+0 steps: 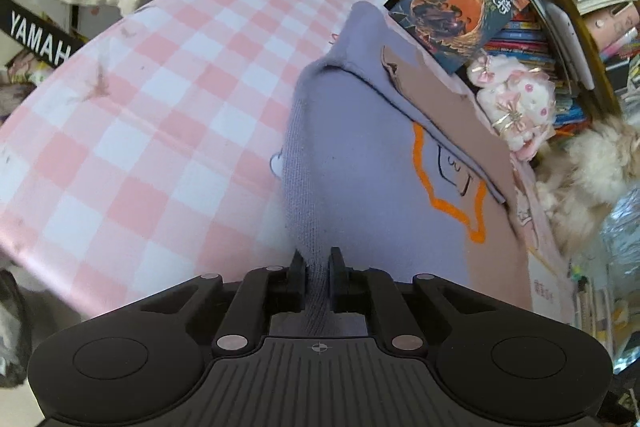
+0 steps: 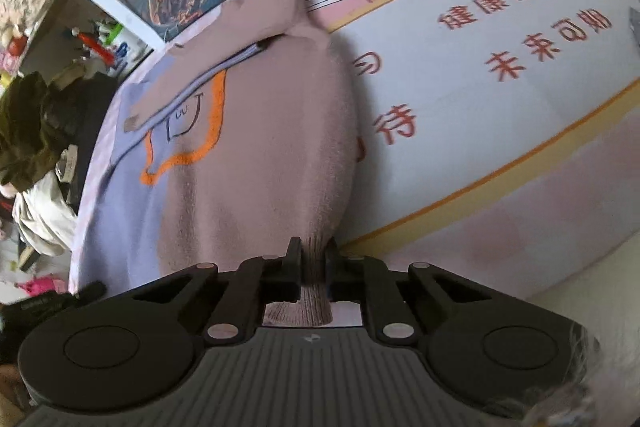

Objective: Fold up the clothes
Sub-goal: 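Lift the hem with both tools and fold it up toward the collar, then lay the folded hem down and open both tools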

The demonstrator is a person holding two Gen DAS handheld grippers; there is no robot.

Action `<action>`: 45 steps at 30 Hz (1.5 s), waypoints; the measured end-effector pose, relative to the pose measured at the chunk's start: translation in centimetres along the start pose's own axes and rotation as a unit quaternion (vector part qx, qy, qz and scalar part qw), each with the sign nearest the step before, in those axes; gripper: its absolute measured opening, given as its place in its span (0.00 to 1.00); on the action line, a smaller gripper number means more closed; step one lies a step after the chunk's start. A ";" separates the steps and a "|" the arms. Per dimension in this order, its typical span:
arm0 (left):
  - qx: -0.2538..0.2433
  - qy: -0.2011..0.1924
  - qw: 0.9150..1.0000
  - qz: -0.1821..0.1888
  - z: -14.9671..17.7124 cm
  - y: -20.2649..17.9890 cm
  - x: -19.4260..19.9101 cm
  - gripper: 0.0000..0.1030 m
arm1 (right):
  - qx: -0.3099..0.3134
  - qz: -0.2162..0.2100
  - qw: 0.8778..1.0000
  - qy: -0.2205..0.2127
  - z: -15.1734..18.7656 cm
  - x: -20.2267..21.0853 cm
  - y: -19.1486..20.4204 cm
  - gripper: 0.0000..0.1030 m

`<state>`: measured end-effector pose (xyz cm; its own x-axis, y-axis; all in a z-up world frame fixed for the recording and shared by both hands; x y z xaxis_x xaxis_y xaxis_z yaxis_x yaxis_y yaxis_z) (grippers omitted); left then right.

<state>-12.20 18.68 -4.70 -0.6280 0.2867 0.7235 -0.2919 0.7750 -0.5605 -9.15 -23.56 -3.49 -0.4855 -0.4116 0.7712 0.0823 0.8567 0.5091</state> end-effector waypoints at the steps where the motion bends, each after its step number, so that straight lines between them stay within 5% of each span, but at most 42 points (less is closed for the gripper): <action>1: 0.001 0.000 1.000 0.002 0.3 0.0 0.4 0.08 | 0.000 -0.003 1.000 -0.001 0.0 0.4 -0.2 0.09; 19: 0.071 0.005 0.997 0.013 8.0 1.3 6.0 0.08 | 0.042 -0.050 0.993 0.101 4.9 7.4 -4.2 0.09; 24: 0.041 -0.059 0.995 0.069 4.0 -2.2 7.1 0.08 | 0.019 -0.115 0.991 0.060 2.0 9.3 -3.1 0.09; 30: 0.078 -0.140 0.976 0.146 -3.2 -4.6 5.4 0.09 | -0.004 -0.152 0.987 -0.046 -4.5 8.8 -0.6 0.09; 37: 0.058 -0.152 0.981 0.108 -9.5 -7.3 -0.9 0.09 | -0.054 -0.131 0.983 -0.119 -12.1 4.4 0.8 0.09; 45: 0.062 -0.092 0.992 0.064 -13.0 -5.9 -7.2 0.14 | -0.055 -0.073 0.990 -0.107 -17.0 -2.2 2.3 0.09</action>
<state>3.42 19.34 -1.36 -0.7830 0.2629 0.5637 -0.2804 0.6598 -0.6972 6.95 -25.96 2.45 -0.6721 -0.4428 0.5935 0.0866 0.7490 0.6569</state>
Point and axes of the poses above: each gripper's, at about its wrist camera, not at the fingertips, and x roughly against the way its jaws point, y to its left, z to its underside, the point moved 3 cm from there along -x, roughly the way its jaws point
